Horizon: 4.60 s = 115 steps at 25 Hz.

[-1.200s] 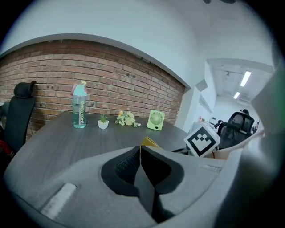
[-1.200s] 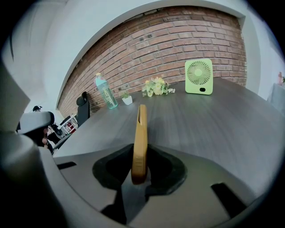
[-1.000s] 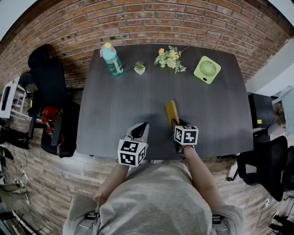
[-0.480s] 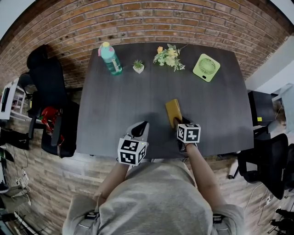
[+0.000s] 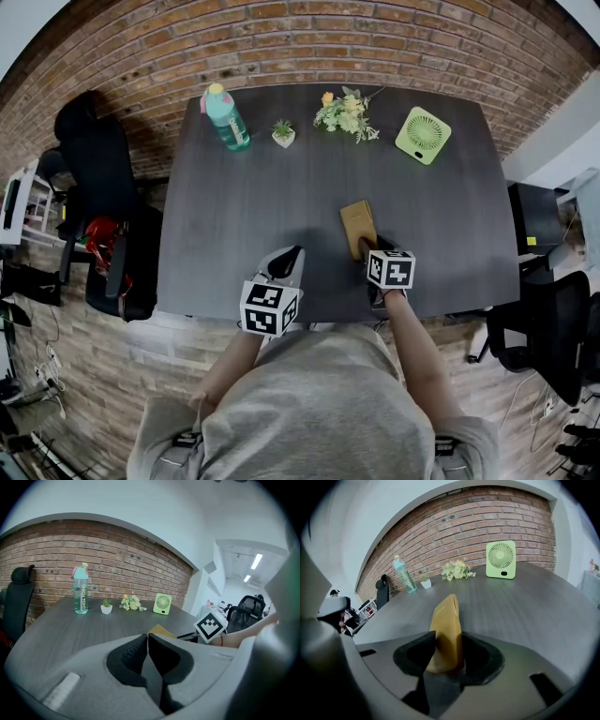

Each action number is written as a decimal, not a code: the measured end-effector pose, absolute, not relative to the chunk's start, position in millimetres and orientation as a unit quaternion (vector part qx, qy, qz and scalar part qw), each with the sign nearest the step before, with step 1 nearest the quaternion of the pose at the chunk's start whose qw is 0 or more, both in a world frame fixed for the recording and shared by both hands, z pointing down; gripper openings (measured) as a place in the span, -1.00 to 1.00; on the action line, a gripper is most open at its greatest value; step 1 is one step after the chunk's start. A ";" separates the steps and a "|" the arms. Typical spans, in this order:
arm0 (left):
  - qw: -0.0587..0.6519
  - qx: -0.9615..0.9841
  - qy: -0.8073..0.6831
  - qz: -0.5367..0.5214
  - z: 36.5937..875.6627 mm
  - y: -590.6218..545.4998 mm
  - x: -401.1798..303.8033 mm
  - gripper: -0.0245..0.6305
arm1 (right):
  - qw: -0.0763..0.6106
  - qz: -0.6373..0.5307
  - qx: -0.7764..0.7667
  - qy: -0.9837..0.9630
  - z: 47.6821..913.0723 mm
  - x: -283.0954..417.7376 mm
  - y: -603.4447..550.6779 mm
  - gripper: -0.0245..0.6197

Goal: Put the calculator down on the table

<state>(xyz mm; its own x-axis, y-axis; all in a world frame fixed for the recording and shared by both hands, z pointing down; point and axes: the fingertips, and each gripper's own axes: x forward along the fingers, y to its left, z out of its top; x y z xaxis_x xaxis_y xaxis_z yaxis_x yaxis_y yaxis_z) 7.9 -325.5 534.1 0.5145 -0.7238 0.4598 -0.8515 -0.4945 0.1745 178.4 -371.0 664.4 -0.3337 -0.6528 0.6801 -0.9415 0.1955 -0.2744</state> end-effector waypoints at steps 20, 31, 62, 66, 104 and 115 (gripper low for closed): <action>0.197 0.847 -0.465 0.164 534.7 -323.0 11.1 -0.85 | 0.227 0.327 0.550 -0.734 675.7 193.6 -373.3 -0.35; 0.193 0.849 -0.465 0.157 528.7 -314.1 8.9 -0.86 | 0.221 0.316 0.567 -0.728 664.3 193.9 -364.1 -0.37; 0.171 0.873 -0.433 0.142 517.9 -199.5 -44.5 -0.86 | 0.128 0.234 0.613 -0.744 562.7 121.0 -211.7 -0.79; 0.168 0.876 -0.429 0.141 517.5 -176.0 -53.0 -0.86 | 0.118 0.220 0.615 -0.748 550.5 108.6 -182.5 -0.83; 0.162 0.890 -0.405 0.134 518.0 -23.9 -95.3 -0.86 | 0.077 0.179 0.643 -0.741 521.2 49.0 -3.5 -0.91; 0.166 0.885 -0.416 0.131 519.8 -29.6 -94.6 -0.86 | 0.085 0.159 0.631 -0.754 517.2 49.6 -7.2 -0.92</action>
